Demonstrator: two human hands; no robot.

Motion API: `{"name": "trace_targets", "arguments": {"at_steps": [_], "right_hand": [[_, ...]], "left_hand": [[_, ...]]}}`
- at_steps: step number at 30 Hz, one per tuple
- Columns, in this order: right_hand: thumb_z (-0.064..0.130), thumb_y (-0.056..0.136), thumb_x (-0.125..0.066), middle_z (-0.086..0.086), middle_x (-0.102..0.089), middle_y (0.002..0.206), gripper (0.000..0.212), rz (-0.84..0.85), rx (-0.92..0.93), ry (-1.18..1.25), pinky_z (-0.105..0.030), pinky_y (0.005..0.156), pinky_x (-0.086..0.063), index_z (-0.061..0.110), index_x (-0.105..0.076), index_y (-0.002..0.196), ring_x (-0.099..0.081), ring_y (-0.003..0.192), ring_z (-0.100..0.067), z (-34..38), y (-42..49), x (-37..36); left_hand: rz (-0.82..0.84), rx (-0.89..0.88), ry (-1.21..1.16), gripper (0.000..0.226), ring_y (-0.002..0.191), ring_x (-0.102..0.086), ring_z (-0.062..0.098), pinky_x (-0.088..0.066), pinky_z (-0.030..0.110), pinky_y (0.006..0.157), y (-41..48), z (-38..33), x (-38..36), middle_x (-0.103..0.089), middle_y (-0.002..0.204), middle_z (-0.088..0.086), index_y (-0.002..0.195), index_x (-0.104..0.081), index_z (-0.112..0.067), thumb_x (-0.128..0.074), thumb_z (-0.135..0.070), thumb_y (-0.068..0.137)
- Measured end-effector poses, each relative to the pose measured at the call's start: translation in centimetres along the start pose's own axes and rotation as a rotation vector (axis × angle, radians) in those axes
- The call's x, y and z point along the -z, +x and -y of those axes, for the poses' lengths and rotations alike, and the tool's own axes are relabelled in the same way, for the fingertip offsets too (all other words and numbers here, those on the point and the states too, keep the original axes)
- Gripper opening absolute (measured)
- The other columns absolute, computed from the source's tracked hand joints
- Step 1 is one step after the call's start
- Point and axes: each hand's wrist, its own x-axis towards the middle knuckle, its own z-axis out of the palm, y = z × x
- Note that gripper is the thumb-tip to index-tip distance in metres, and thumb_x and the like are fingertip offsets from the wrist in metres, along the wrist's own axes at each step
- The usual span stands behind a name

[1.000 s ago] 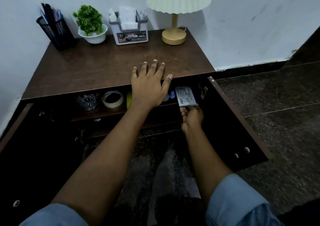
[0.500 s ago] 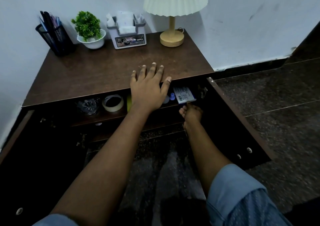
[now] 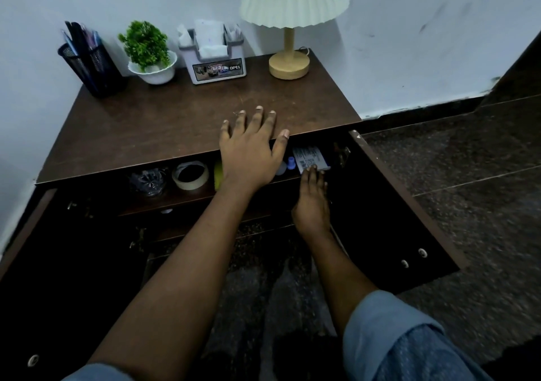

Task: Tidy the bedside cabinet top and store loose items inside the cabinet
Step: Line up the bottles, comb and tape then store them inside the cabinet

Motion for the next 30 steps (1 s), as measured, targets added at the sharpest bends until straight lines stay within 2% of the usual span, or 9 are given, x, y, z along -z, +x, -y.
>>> {"name": "trace_targets", "arguments": {"at_steps": [16,23,30], "right_hand": [[0.005,0.089,-0.052,-0.015,0.001,0.171,0.089,0.077,0.031,0.015,-0.048,0.126,-0.01,0.006,-0.002,0.162,-0.001,0.157,-0.037,-1.0,1.4,0.2],[0.003,0.085,-0.056,-0.015,0.0,0.17,0.095,0.051,0.045,0.082,-0.05,0.126,-0.014,0.007,0.0,0.162,-0.003,0.156,-0.038,-0.3,0.6,0.5],[0.036,0.098,-0.051,-0.019,-0.017,0.168,0.077,-0.1,0.105,0.182,-0.051,0.127,-0.013,0.002,-0.019,0.16,-0.008,0.157,-0.035,1.2,-0.7,1.9]], "left_hand": [[0.022,0.001,0.0,0.064,0.149,-0.033,0.03,-0.023,0.057,0.118,-0.1,0.0,0.2,-0.041,0.161,-0.002,0.152,-0.044,-0.031,-0.022,-0.063,0.101],[0.016,0.001,0.003,0.064,0.148,-0.035,0.03,-0.024,0.057,0.118,0.0,0.1,-0.3,-0.043,0.16,-0.001,0.151,-0.045,-0.031,-0.022,-0.064,0.101],[0.054,-0.103,-0.004,0.064,0.151,-0.03,0.027,-0.024,0.05,0.121,-1.1,2.1,0.1,-0.037,0.163,0.002,0.156,-0.037,-0.029,-0.028,-0.062,0.102]]}}
